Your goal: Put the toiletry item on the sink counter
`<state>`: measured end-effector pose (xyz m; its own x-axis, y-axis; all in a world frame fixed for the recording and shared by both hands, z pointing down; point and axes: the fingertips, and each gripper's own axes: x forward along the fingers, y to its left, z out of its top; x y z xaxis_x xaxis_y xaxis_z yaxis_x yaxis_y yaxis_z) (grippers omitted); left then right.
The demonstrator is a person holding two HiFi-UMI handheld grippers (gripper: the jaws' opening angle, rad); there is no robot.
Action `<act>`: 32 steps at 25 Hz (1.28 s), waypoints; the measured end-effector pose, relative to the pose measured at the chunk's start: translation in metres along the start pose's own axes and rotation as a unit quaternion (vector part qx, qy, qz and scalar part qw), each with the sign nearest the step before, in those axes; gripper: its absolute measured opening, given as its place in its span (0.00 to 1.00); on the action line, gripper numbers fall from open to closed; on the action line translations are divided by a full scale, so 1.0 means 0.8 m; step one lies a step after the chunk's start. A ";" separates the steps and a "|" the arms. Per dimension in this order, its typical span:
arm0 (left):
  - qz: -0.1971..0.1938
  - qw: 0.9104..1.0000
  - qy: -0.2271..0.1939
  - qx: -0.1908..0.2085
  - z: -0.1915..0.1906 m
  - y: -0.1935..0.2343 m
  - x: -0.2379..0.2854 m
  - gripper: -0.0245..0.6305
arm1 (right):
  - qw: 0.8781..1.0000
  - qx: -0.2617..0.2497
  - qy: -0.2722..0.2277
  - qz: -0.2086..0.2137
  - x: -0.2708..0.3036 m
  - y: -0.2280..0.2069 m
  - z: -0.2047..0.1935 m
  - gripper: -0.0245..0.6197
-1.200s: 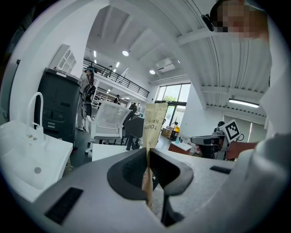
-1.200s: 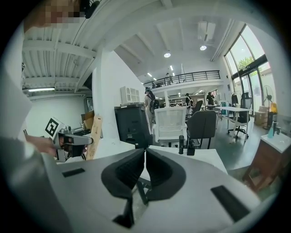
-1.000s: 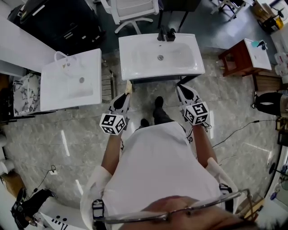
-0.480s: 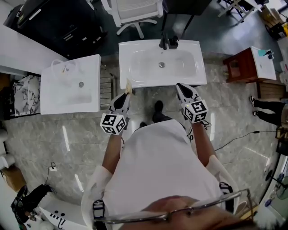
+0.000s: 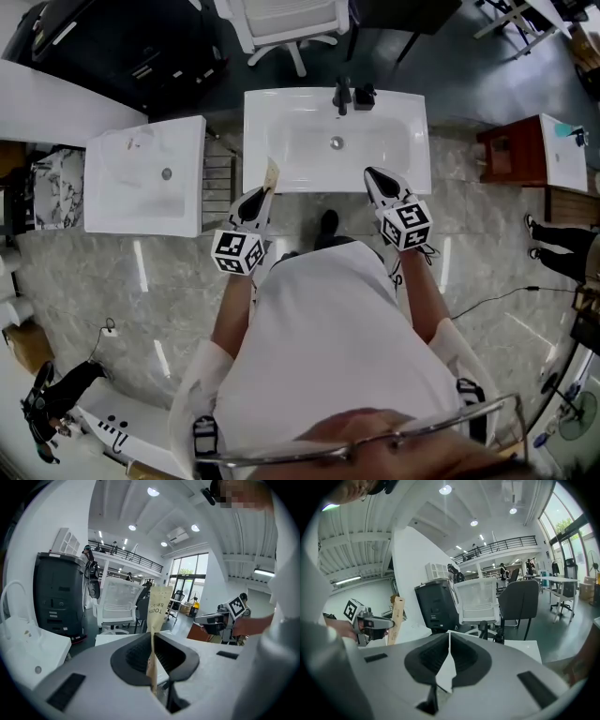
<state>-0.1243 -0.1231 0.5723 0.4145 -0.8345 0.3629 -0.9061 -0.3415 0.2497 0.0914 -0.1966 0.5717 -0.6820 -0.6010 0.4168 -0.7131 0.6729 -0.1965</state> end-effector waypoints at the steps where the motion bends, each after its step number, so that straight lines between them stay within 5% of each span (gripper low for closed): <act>1: 0.003 1.000 0.004 0.005 0.002 -0.001 0.009 0.08 | 1.000 0.001 0.002 0.004 0.005 -0.008 0.001 0.06; 16: 0.027 0.993 0.070 0.086 0.003 0.005 0.105 0.08 | 1.000 0.004 0.017 0.009 0.028 -0.072 -0.003 0.06; 32: -0.054 0.974 0.156 0.157 -0.022 0.071 0.215 0.08 | 0.995 0.040 0.031 -0.083 0.050 -0.088 -0.005 0.06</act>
<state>-0.1031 -0.2786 0.6645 0.4694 -0.6315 0.6171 -0.8171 -0.5756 0.0325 0.1146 -0.2663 0.6057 -0.5446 -0.6718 0.5021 -0.8271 0.5294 -0.1888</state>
